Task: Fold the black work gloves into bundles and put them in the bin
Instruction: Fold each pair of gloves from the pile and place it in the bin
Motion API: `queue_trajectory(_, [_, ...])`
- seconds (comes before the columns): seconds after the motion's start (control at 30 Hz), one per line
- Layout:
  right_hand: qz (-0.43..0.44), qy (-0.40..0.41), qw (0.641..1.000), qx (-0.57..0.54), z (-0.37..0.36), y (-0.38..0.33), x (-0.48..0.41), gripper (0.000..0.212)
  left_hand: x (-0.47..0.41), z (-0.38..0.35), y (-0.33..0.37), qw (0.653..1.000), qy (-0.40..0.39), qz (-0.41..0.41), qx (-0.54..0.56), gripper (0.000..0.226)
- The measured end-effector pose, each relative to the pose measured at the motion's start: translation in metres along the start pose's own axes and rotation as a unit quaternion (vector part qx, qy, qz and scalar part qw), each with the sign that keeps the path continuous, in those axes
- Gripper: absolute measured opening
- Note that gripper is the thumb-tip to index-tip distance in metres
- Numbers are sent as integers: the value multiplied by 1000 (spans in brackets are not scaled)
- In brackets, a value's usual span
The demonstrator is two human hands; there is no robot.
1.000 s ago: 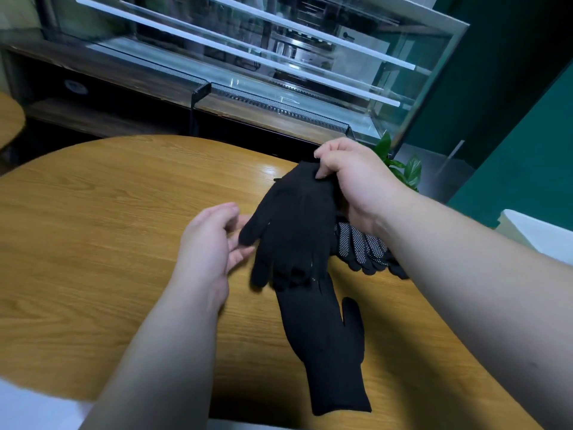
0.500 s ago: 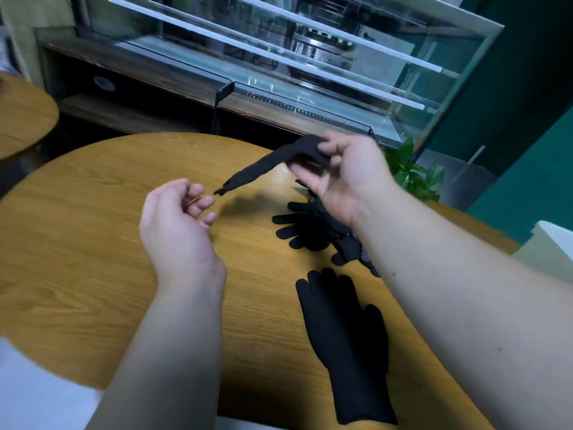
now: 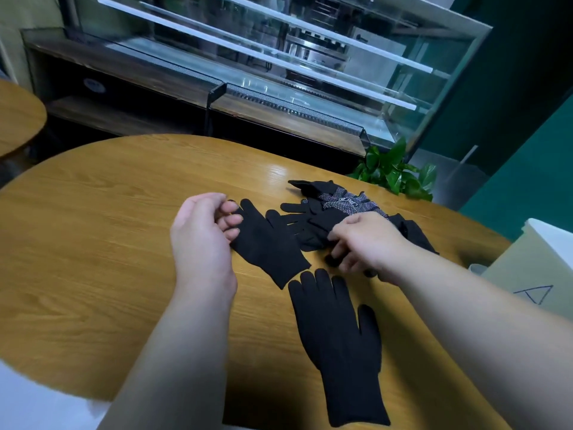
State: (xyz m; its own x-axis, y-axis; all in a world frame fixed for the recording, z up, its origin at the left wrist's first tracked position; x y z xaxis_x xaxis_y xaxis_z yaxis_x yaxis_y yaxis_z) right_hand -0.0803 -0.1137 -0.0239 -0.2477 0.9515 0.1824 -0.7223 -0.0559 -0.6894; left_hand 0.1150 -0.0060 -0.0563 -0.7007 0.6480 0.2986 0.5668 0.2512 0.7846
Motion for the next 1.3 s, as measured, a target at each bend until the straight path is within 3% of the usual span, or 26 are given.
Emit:
queue_trajectory(0.1, [47,102,981,159,17,11,-19,11,1,-5,-9,998,-27,-3,-53,15])
queue_trajectory(0.27, [127,98,923,351,8,15,-41,46,1,-11,-21,993,-54,27,-98,15])
queue_trajectory(0.4, [170,115,858,471,1,11,-50,34,1,-13,-26,989,-71,33,-125,14])
queue_trajectory(0.47, [178,122,852,478,6,10,-53,28,2,-13,-27,986,-79,33,-141,14])
queue_trajectory(0.57, [187,175,895,365,22,4,-48,25,2,-13,-28,983,-84,27,-164,15])
queue_trajectory(0.67, [208,239,947,55,47,-9,-37,17,5,-16,-27,980,-100,20,-173,16])
queue_trajectory(0.73, [195,223,942,-156,57,-19,-28,21,8,-19,-28,973,-128,11,-194,14])
queue_trajectory(0.8, [167,179,917,-316,61,-26,-21,9,13,-23,-31,962,-175,8,-208,8])
queue_trajectory(0.87, [136,122,895,-406,59,-29,-13,7,17,-25,-36,951,-229,23,-206,32])
queue_trajectory(0.97, [111,62,902,-413,56,-34,-4,18,27,-32,-41,922,-325,66,-199,49])
queue_trajectory(1.07, [99,37,907,-408,54,-34,2,32,39,-35,-43,891,-387,72,-228,28])
queue_trajectory(1.17, [108,14,910,-400,52,-32,4,10,38,-35,-43,889,-371,34,-268,16])
queue_trajectory(1.3, [151,-15,917,-369,57,-32,2,10,34,-34,-41,892,-358,25,-275,19])
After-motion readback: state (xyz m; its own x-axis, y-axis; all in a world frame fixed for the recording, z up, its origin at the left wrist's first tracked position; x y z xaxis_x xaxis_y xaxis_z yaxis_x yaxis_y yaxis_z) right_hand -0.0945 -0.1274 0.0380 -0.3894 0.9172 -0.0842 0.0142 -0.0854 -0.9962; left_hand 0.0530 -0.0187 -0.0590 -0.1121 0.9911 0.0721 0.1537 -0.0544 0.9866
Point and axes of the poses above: each hand's wrist, its own x-axis away from the middle knuckle, its own z-axis out of the back of the hand, y = z × x, the point moved 3 cm from there along -x, towards the middle knuckle, and after that the axes turned 7 degrees about z, right-handed, at the moved point
